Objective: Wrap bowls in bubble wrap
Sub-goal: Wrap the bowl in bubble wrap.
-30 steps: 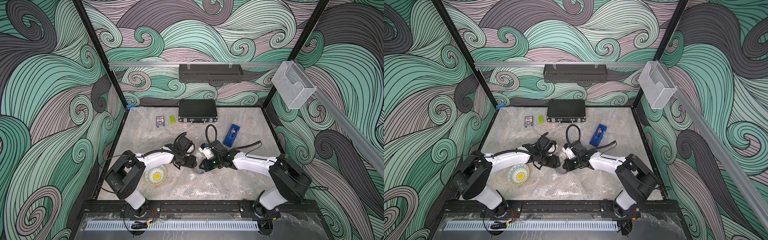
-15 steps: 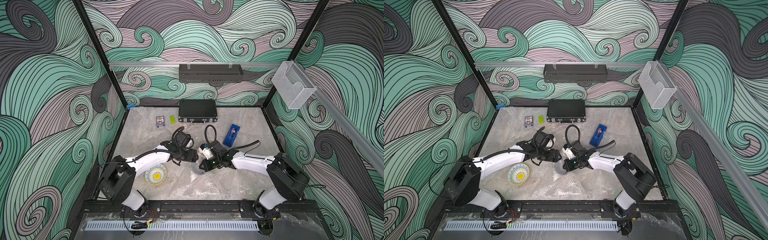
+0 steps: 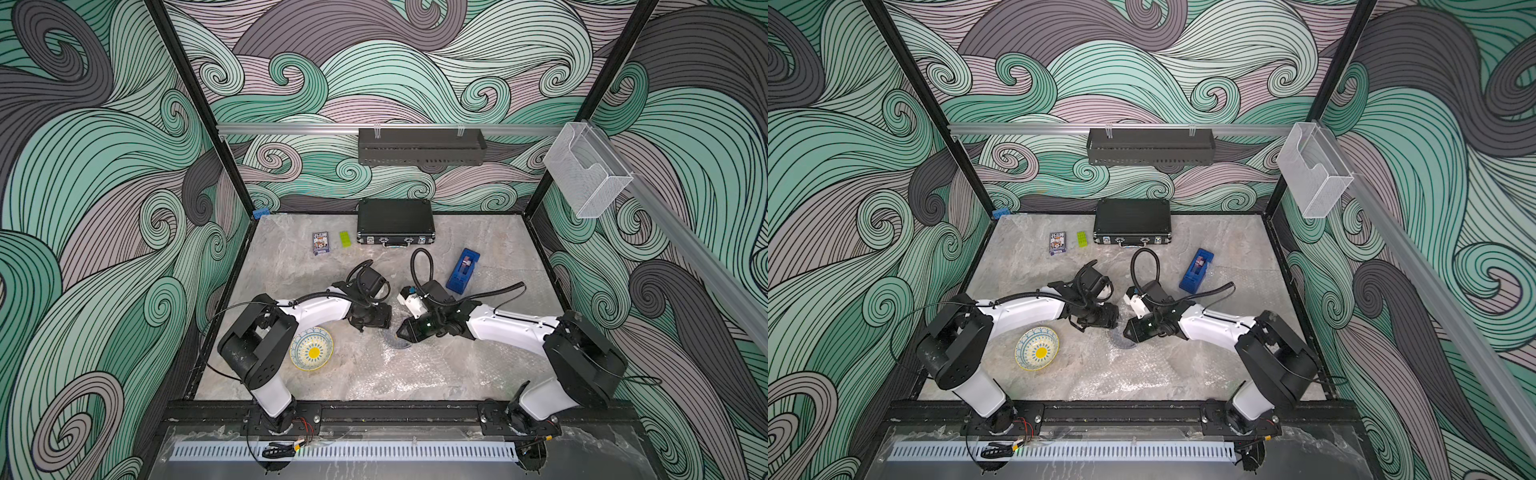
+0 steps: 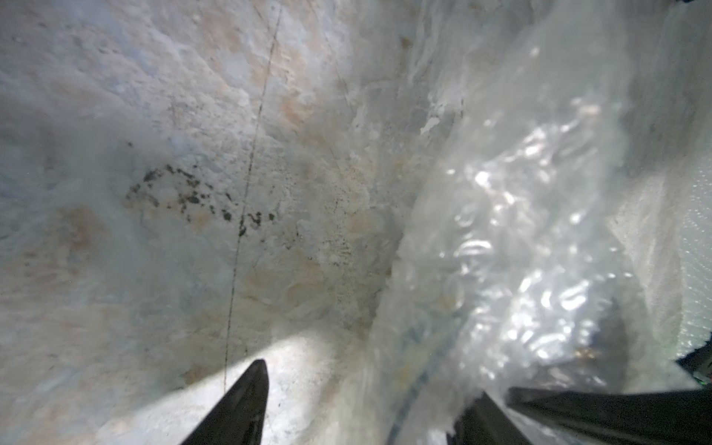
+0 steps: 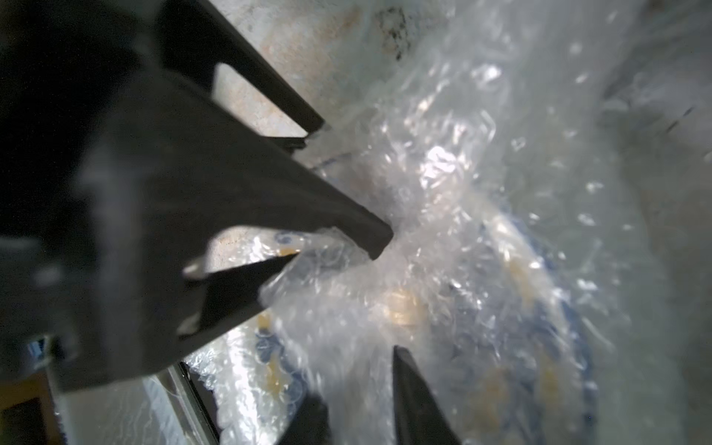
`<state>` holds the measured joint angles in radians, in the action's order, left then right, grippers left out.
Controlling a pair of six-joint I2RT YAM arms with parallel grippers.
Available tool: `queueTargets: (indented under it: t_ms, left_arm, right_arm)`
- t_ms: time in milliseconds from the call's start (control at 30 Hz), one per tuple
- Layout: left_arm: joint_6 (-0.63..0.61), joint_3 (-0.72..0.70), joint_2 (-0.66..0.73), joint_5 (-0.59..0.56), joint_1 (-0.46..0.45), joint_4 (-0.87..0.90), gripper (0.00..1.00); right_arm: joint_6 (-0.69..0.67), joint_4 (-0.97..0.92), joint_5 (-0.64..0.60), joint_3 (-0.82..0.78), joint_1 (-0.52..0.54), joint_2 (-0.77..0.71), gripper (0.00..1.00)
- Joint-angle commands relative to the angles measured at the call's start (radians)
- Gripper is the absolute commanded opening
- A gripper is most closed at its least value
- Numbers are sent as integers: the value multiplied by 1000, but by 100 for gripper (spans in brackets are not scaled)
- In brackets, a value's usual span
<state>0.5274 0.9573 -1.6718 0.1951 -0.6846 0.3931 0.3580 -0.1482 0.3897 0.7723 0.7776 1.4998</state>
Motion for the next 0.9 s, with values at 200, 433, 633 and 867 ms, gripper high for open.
queueTargets:
  t_ms: [200,433,633,867]
  left_arm:
    - [-10,-8,-11,-18,3,40,65]
    - [-18,-20,-3,-25,3,36,64]
    - [-21,-20,-3,-23,3,32,64]
    - [-22,-24,-2,-25,3,30,64]
  right_arm:
    - [79,-196,-224,-105,-10,-407,89]
    - [269,-405,-276,-251,-72,-626,84]
    - [349,-407,-101,-363,-72,-693,82]
    - [350,-419,-73,-441,-70,-666,72]
